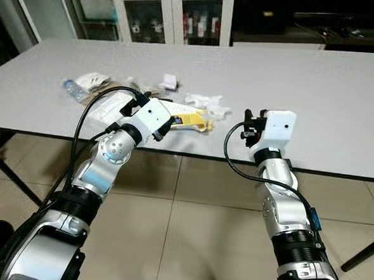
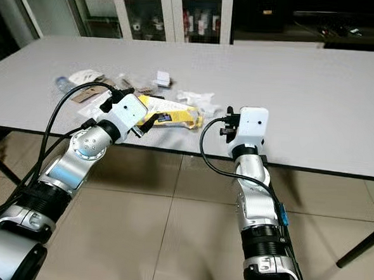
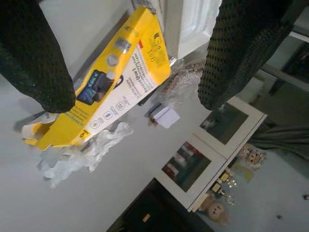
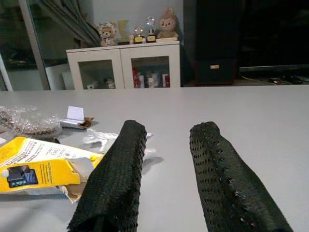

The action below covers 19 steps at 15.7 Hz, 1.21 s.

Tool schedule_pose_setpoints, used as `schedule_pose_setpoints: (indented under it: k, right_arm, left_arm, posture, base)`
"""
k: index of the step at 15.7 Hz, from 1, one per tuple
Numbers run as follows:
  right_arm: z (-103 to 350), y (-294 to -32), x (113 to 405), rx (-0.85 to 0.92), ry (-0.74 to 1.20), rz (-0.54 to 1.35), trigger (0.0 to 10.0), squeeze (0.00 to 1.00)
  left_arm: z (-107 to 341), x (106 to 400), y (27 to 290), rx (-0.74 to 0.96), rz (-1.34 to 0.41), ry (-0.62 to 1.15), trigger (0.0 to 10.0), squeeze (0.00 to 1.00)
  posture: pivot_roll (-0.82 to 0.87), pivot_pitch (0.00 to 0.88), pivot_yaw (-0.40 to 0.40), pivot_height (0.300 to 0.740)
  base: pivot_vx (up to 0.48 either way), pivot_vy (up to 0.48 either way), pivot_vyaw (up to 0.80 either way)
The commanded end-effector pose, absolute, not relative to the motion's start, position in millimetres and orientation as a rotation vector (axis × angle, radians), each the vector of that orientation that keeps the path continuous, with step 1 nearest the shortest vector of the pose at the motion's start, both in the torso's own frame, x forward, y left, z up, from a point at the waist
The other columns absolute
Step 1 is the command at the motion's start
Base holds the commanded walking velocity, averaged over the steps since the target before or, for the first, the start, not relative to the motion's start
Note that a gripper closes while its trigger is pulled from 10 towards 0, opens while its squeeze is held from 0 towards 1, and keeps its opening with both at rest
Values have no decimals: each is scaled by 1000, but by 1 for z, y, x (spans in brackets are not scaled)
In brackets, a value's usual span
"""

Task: Picking trash to rubbish bin

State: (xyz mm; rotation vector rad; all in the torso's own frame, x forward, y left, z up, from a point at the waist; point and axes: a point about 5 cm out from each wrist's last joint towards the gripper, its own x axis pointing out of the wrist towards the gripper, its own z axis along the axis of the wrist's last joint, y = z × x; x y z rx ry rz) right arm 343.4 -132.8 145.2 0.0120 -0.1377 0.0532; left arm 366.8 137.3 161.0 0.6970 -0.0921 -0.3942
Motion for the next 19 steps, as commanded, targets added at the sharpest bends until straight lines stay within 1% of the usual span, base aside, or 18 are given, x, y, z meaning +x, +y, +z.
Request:
schedule_pose_setpoints:
  k: [1, 8, 18, 19]
  right_arm:
    - [147, -132, 344, 18, -139, 60, 10000, 0]
    - [147, -132, 344, 17, -139, 60, 10000, 0]
    - [147, -131, 344, 16, -138, 61, 10000, 0]
    - [147, -131, 344, 17, -137, 61, 10000, 0]
  left_arm:
    - [160, 366, 139, 700, -408, -88, 10000, 0]
    - [156, 367, 145, 696, -375, -66, 10000, 0]
    - [154, 366, 144, 697, -376, -75, 10000, 0]
    - [152, 366, 148, 718, -365, -60, 10000, 0]
  posture:
    - [3, 0, 106, 740]
    - [2, 0, 105, 740]
    - [10, 0, 102, 740]
    - [9, 1, 100, 740]
  base:
    - [0, 0, 0]
    - [0, 0, 0]
    - [0, 0, 0]
    - [0, 0, 0]
